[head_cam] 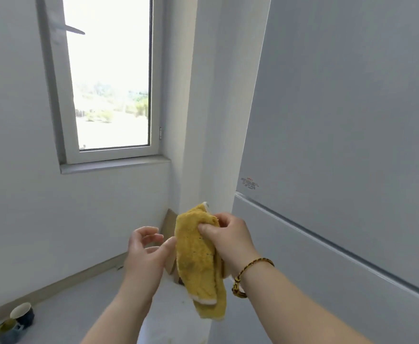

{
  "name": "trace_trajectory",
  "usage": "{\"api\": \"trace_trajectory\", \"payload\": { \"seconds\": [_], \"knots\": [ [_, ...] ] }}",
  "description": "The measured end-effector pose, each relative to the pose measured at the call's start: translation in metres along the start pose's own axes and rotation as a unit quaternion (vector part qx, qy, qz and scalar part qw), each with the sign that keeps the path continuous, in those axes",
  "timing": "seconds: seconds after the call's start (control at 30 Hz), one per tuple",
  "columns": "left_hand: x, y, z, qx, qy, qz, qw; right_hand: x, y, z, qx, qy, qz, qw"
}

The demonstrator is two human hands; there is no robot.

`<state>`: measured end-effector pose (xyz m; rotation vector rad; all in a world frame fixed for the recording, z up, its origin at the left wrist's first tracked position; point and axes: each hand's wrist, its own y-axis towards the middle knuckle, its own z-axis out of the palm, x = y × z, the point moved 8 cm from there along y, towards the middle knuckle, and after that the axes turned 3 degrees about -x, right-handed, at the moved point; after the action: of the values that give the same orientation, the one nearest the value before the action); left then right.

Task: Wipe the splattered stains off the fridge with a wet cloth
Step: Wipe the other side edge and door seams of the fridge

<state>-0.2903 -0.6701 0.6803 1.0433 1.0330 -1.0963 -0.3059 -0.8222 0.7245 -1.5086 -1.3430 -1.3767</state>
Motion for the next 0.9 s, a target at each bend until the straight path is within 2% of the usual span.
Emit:
{"api": "trace_trajectory", "payload": {
  "seconds": [0.17,0.27,0.33,0.47,0.6,0.67,0.8,0.9],
  "knots": [
    [-0.014,0.07,-0.004,0.166,0.02,0.049,0.985,0.02,0.056,0.058,-0.05,0.012,-0.027,0.998],
    [-0.009,0.112,-0.024,0.217,-0.021,-0.004,0.976,0.025,0.083,0.097,-0.079,0.017,-0.023,0.996],
    [-0.003,0.143,-0.038,0.221,-0.062,-0.045,0.972,0.026,0.101,0.116,-0.107,0.014,-0.019,0.994],
    [0.011,0.182,-0.024,0.277,-0.097,-0.085,0.952,0.026,0.135,0.139,-0.123,0.005,-0.001,0.992],
    [0.025,0.205,0.011,0.311,-0.217,-0.18,0.908,0.025,0.158,0.13,-0.128,-0.038,-0.003,0.991],
    [0.028,0.211,0.03,0.342,-0.225,-0.202,0.89,0.025,0.164,0.118,-0.136,-0.066,-0.026,0.988],
    [0.025,0.229,0.068,0.391,-0.186,-0.187,0.882,0.029,0.186,0.086,-0.17,-0.101,-0.046,0.979],
    [0.026,0.251,0.086,0.373,-0.143,-0.185,0.898,0.034,0.201,0.071,-0.198,-0.115,-0.048,0.972]
  ]
}}
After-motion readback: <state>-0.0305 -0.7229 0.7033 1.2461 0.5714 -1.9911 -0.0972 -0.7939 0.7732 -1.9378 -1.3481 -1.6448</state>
